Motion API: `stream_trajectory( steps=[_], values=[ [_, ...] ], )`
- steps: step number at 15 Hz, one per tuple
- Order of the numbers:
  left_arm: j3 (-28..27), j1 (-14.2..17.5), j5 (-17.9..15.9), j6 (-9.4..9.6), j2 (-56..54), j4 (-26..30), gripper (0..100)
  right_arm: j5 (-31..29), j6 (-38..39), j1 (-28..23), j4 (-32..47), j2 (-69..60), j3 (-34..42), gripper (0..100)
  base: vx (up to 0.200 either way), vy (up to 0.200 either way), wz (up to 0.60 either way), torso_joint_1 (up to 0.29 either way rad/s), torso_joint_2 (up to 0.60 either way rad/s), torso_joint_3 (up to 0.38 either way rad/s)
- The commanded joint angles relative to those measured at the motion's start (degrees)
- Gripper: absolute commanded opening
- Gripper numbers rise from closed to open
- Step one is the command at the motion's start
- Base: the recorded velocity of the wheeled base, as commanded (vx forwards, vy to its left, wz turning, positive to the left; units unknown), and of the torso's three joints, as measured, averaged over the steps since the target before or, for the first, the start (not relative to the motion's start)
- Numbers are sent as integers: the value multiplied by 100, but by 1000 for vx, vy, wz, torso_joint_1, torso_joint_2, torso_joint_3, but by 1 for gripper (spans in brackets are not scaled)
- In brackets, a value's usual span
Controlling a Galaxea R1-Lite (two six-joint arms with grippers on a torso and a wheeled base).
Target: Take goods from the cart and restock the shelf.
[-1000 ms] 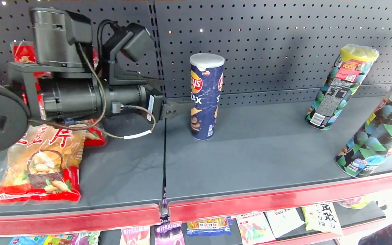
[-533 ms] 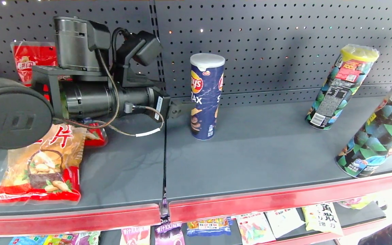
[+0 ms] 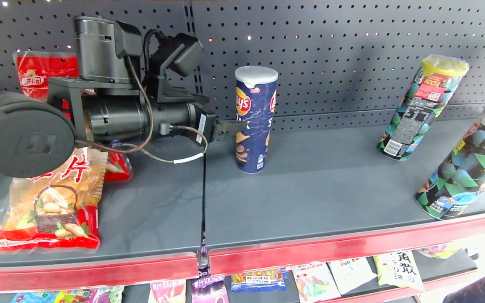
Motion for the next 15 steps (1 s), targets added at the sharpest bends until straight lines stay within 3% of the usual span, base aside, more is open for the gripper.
stream_trajectory(
  steps=[1,6,15],
  values=[
    [-225,53,16,2,265,-179,100,2,-3,-6,1,12,1,0,0,0,0,0,0,0],
    [-365,-325,78,-7,335,-188,100,2,58,-6,1,21,1,0,0,0,0,0,0,0],
    [-383,-765,1695,-16,370,-250,100,-60,85,-6,10,12,18,0,0,0,0,0,0,0]
  ],
)
